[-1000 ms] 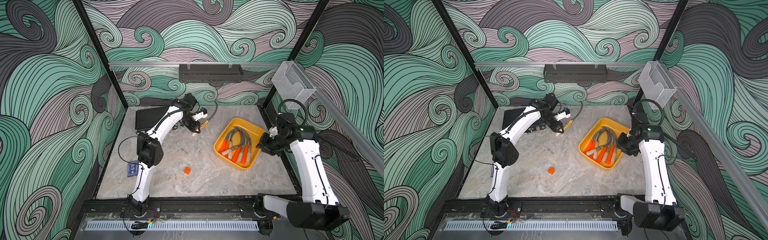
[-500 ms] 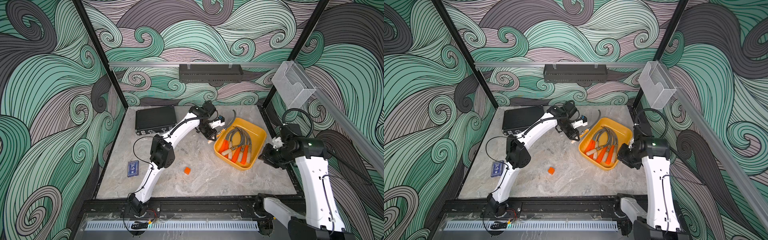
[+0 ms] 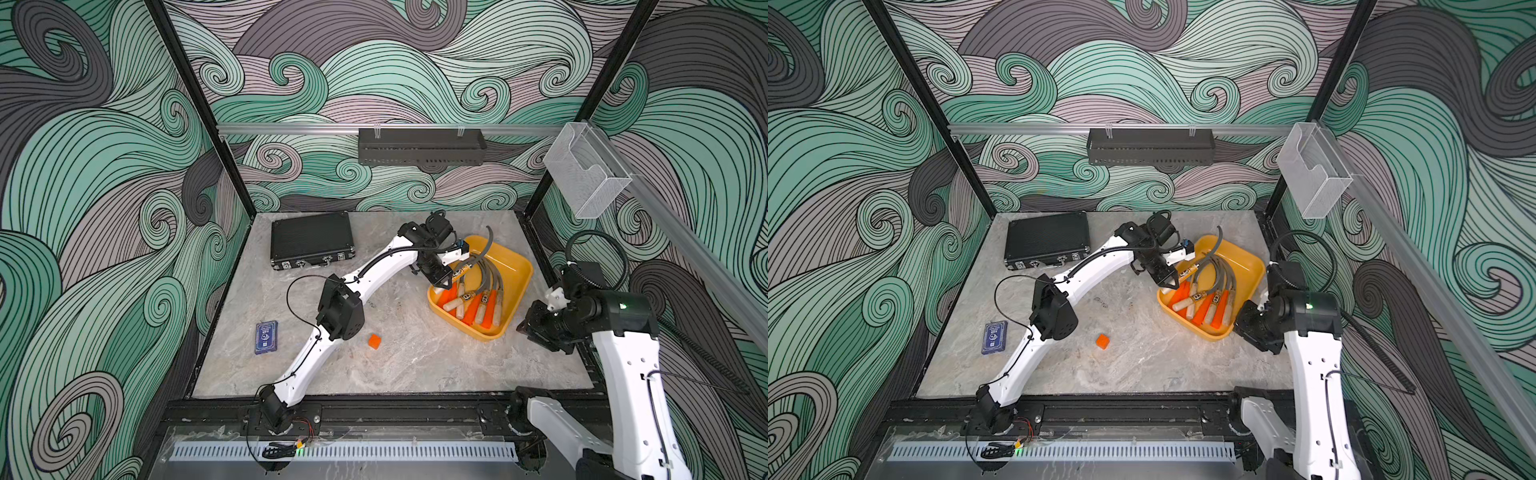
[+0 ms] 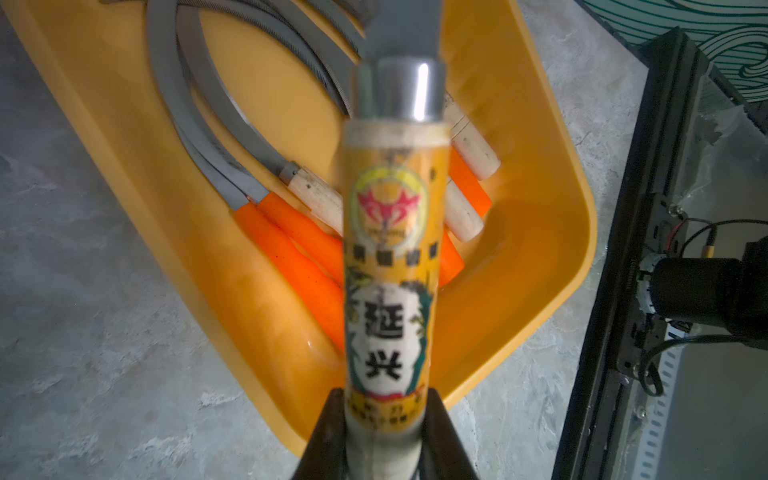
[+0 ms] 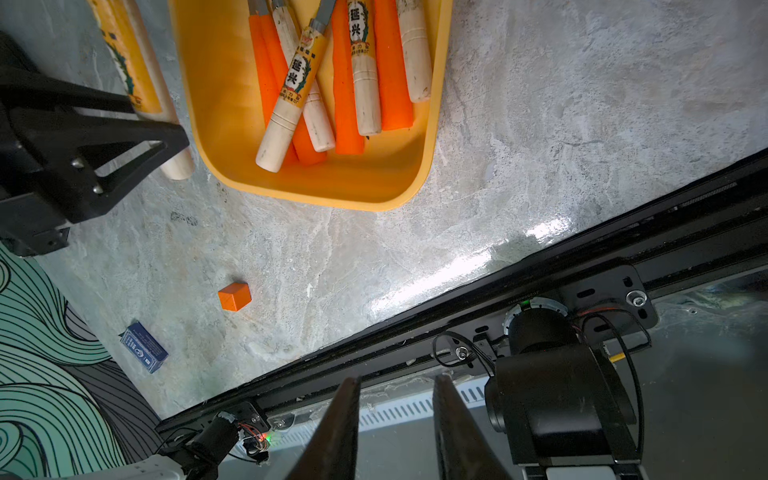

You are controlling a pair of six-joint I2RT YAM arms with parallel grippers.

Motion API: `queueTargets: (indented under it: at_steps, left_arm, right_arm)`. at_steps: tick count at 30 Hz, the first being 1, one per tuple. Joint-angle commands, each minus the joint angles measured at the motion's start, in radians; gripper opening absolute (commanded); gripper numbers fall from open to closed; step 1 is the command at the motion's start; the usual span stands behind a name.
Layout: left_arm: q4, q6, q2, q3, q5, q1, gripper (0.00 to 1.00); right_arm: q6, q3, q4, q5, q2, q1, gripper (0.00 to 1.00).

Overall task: Put small sickles into storage boxes
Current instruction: Place the sickle in the storage box.

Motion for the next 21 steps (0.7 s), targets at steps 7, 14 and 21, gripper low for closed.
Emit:
queueTargets:
  at_steps: [7, 14, 21]
  left_arm:
    - [0.06, -0.022, 0.082, 0.061, -0.017, -0.044, 0.0]
    - [0.062, -0.021, 0.11, 0.059, -0.031, -0.053, 0.0]
    - [0.067, -0.022, 0.132, 0.06, -0.034, -0.052, 0.0]
  right_arm:
    - [0.023, -0.049, -0.04, -0.008, -0.041, -0.005, 0.33]
    - [0.027, -0.065, -0.042, -0.008, -0.052, -0.005, 0.33]
    - [0.033, -0.073, -0.042, -0.008, -0.057, -0.005, 0.33]
